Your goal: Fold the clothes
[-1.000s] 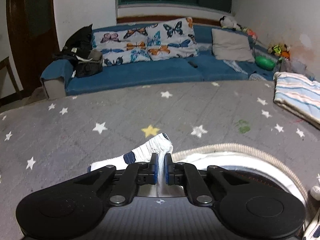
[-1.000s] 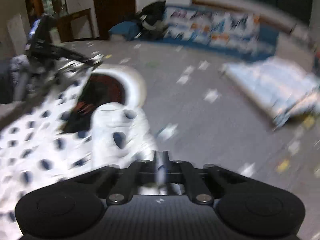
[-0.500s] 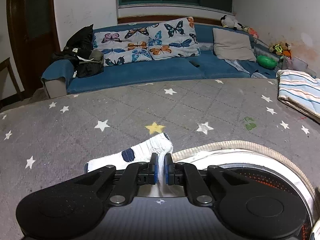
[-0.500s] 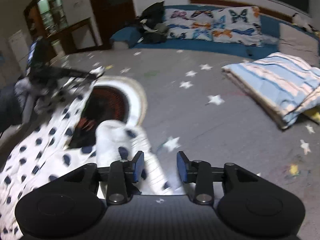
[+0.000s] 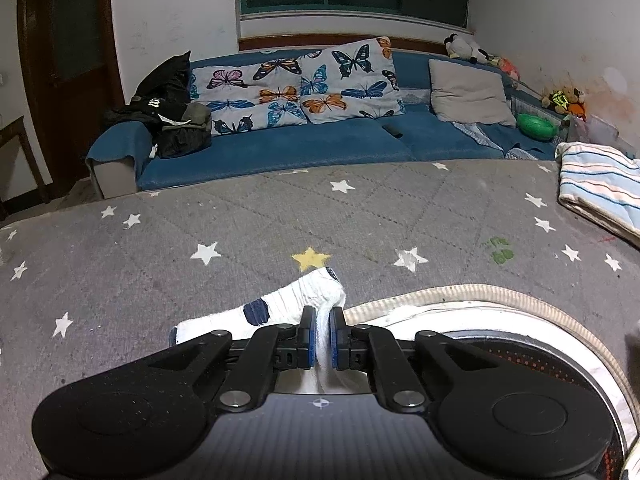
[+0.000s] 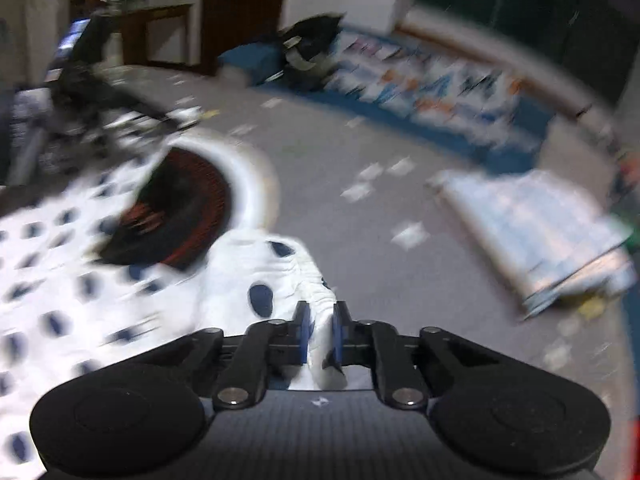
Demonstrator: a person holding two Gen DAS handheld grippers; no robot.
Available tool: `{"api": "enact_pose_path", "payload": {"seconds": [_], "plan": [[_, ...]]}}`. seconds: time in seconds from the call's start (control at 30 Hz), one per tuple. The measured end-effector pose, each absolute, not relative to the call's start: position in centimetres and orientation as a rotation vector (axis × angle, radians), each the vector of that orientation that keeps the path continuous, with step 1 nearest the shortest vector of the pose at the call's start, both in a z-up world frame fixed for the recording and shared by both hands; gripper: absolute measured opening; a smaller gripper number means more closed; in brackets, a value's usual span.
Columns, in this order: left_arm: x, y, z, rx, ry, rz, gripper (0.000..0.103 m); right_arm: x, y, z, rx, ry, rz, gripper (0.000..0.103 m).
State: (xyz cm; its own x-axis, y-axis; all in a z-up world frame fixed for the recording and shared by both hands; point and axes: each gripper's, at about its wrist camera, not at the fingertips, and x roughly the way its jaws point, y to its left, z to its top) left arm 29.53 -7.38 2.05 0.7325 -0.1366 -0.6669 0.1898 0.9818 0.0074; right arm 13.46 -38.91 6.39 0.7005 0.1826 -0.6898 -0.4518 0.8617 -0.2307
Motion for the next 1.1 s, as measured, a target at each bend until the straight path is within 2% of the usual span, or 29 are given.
{"api": "enact_pose_path", "payload": {"seconds": [0.13, 0.27, 0.4, 0.5, 0.6, 0.77, 0.87, 1.0, 1.03, 1.1], "plan": [[29.6, -7.2, 2.0, 0.069, 0.727, -0.169, 0.009, 15.6, -39.9, 7.6, -0.466, 0.603, 0.182, 0.004], [29.7, -7.1, 1.9, 0.065, 0.726, -0.171, 0.011, 16.1, -41.2, 8.1, -0.245, 0.738, 0.328, 0.008], [29.7, -7.0, 1.9, 0.070, 0.724, -0.166, 0.011, 15.5, -40.2, 6.5, -0.241, 0.814, 0.407, 0.011], [29.7, -6.8, 1.8, 0.073, 0.720, -0.160, 0.011, 15.4, -39.2, 4.9, -0.232, 0.864, 0.431, 0.018], [29.6, -6.6, 1.8, 0.068, 0.716, -0.155, 0.011, 16.2, -38.8, 4.0, -0.228, 0.850, 0.418, 0.025], [29.8, -6.4, 1.7, 0.068, 0.709, -0.137, 0.015, 18.4, -38.9, 3.3, -0.253, 0.790, 0.298, 0.025], [30.1, -6.1, 1.6, 0.062, 0.704, -0.122, 0.022, 20.2, -39.6, 3.0, -0.254, 0.758, 0.211, 0.027], [30.4, -5.9, 1.6, 0.060, 0.701, -0.104, 0.038, 22.2, -40.0, 3.1, -0.234, 0.750, 0.168, 0.029], [30.4, -5.8, 1.6, 0.056, 0.700, -0.106, 0.042, 22.5, -40.0, 3.1, -0.244, 0.744, 0.157, 0.036], [30.1, -5.5, 1.9, 0.050, 0.696, -0.109, 0.046, 22.5, -39.9, 3.3, -0.247, 0.743, 0.164, 0.043]]}}
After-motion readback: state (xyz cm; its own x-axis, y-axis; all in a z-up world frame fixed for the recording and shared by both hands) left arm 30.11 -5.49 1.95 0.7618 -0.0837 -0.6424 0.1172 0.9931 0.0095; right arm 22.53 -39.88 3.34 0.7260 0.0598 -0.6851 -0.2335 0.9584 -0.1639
